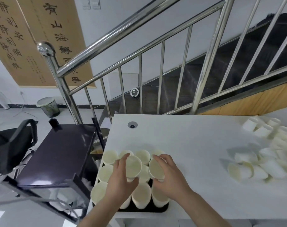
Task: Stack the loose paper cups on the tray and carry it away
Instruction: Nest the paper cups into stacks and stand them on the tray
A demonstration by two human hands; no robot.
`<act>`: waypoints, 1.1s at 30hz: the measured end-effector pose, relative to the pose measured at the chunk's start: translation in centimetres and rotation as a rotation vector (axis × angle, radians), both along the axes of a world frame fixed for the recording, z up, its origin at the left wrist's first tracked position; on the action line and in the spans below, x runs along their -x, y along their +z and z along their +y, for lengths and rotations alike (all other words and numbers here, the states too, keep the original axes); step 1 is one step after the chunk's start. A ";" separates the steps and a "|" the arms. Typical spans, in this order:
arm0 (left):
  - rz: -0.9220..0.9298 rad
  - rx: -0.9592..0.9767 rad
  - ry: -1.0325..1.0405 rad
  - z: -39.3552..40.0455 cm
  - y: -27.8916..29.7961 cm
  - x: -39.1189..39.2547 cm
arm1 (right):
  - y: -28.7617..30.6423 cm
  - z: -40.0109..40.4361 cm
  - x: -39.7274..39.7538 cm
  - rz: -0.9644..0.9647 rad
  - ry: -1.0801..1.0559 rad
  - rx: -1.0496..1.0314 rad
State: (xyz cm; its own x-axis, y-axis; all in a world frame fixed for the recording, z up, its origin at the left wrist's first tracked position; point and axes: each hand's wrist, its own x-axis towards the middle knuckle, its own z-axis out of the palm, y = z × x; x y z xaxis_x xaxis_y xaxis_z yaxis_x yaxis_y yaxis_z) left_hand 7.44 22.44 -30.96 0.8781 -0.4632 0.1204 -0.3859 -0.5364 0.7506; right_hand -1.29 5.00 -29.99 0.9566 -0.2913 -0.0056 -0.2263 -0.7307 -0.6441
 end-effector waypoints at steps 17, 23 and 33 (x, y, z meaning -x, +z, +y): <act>0.120 -0.134 0.102 6.7 -2.3 -7.0 | -2.7 7.6 -8.6 0.136 0.100 0.002; 0.167 -0.193 0.088 6.7 -3.8 -7.4 | -4.0 8.0 -9.6 0.174 0.107 0.050; 0.139 -0.224 0.057 7.0 -5.5 -8.1 | -5.9 7.9 -10.3 0.217 0.116 0.150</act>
